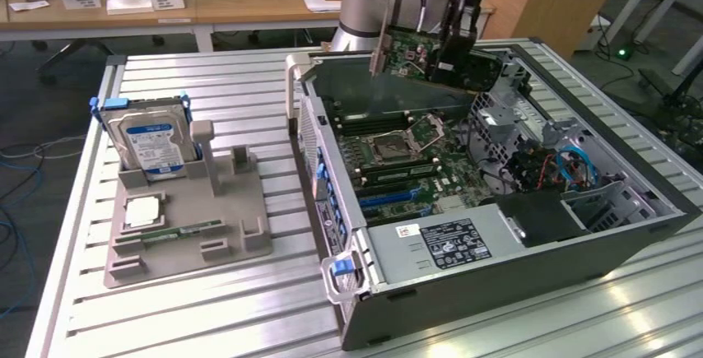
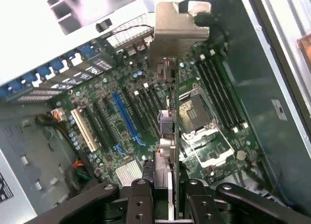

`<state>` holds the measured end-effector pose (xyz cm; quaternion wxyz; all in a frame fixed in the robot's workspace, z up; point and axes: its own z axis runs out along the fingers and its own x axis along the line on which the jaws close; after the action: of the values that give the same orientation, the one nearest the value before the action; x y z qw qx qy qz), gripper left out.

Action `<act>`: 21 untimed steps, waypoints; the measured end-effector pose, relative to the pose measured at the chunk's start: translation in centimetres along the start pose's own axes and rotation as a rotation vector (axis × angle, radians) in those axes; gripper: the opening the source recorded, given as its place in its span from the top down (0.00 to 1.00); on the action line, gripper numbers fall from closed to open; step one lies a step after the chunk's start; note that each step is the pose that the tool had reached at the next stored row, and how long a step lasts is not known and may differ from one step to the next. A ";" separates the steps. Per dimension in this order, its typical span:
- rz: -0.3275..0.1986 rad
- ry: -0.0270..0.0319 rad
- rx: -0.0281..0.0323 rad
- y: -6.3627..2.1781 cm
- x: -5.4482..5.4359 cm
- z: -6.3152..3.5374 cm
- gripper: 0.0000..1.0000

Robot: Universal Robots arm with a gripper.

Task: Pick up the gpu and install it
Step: 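Insert the gpu into the slot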

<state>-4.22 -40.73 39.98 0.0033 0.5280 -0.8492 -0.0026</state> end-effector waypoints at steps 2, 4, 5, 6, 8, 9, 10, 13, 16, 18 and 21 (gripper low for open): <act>-0.035 0.0018 0.0009 0.00 0.0 0.01 0.72; -0.070 0.0036 0.0017 0.00 0.0 0.01 0.72; -0.088 0.0044 0.0021 0.00 0.0 0.01 0.72; -0.106 0.0053 0.0026 0.00 0.0 0.02 0.72; -0.142 0.0074 0.0035 0.00 0.0 0.02 0.72; -0.160 0.0085 0.0040 0.00 0.0 0.02 0.72; -0.178 0.0094 0.0044 0.00 0.0 0.03 0.72; -0.230 0.0124 0.0058 0.00 0.0 0.03 0.72; -0.284 0.0151 0.0071 0.00 0.0 0.05 0.72; -0.320 0.0160 0.0077 0.00 0.0 0.07 0.72; -0.368 0.0169 0.0083 0.00 0.0 0.10 0.72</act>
<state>-4.22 -40.73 39.88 0.0077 0.6744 -0.7383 0.0048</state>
